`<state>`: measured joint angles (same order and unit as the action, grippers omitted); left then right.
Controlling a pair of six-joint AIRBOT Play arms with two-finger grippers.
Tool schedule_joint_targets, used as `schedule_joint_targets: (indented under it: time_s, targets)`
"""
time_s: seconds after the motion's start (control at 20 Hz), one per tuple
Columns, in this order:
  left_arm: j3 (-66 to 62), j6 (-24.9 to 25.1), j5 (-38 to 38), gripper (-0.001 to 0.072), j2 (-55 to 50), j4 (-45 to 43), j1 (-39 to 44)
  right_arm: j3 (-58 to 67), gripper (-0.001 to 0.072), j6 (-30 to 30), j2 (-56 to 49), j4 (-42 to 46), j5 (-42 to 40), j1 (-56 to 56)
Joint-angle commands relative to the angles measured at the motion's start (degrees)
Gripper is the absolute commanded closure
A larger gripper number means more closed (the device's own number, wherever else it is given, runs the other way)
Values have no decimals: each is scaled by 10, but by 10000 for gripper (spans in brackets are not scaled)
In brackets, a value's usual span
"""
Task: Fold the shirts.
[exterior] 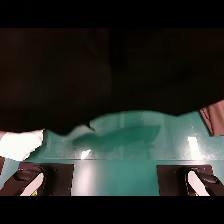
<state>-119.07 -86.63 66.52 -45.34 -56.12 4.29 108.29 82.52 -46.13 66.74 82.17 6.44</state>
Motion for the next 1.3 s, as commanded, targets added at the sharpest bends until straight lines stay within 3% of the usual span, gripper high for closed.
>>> schedule_joint_targets:
  time_s: [0.0,0.25,0.45,0.75,0.95,1.1,1.25]
  targets:
    - [64,-19,21,682,-15,-10,0,88,699,36,-78,30,118,0]
    - [244,0,57,681,-141,-44,0,-24,699,50,-214,29,164,0]
    - [293,2,45,680,-306,-45,0,-139,699,37,-331,38,122,0]
    - [293,52,-160,679,-481,-19,0,-120,699,12,-496,32,-98,-3]
    - [288,62,-257,680,-496,-21,0,-27,699,7,-560,33,-101,-3]
    - [263,150,-193,681,-494,-23,-2,-3,699,-25,-566,37,-59,-3]
    - [261,166,-84,681,-494,-33,-2,-33,700,-25,-558,53,8,-4]
